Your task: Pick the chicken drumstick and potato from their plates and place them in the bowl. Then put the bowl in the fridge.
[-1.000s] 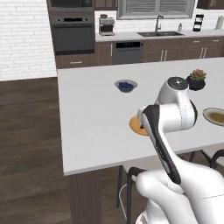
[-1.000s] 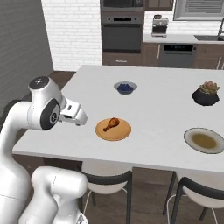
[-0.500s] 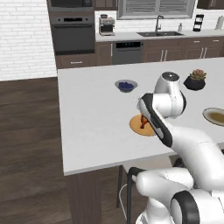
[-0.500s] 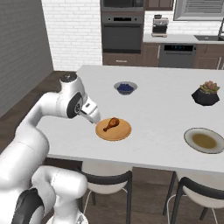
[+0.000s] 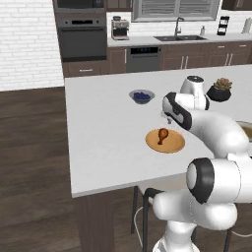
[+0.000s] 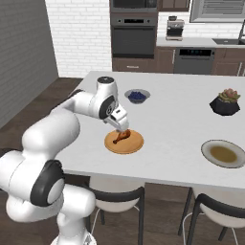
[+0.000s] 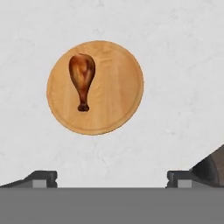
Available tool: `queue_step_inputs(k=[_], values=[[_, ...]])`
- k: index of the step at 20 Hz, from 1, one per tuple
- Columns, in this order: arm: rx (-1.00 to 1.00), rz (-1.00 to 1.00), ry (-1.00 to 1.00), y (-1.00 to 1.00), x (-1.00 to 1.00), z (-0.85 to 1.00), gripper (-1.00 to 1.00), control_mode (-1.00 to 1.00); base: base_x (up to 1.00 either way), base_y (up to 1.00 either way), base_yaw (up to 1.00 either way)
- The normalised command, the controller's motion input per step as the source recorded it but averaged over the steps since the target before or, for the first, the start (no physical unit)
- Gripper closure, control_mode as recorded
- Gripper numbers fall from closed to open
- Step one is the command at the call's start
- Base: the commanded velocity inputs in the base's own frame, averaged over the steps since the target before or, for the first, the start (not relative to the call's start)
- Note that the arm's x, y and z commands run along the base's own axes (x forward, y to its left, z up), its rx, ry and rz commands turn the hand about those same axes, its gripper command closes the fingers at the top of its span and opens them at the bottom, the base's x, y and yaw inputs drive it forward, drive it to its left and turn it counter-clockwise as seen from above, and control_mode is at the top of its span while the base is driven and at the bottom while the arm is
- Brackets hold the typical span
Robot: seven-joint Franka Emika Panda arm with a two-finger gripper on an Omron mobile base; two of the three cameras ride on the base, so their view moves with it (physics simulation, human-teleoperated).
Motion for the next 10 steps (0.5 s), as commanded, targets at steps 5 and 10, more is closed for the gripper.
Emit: queue_step_inputs(k=[5, 10], values=[[0.0, 0.01, 0.03, 0.0, 0.61, -0.31, -1.0, -1.0, 0.0, 0.0, 0.0], [0.0, 0.0, 0.08, 0.03, 0.23, -0.55, -1.0, -1.0, 0.0, 0.0, 0.0]])
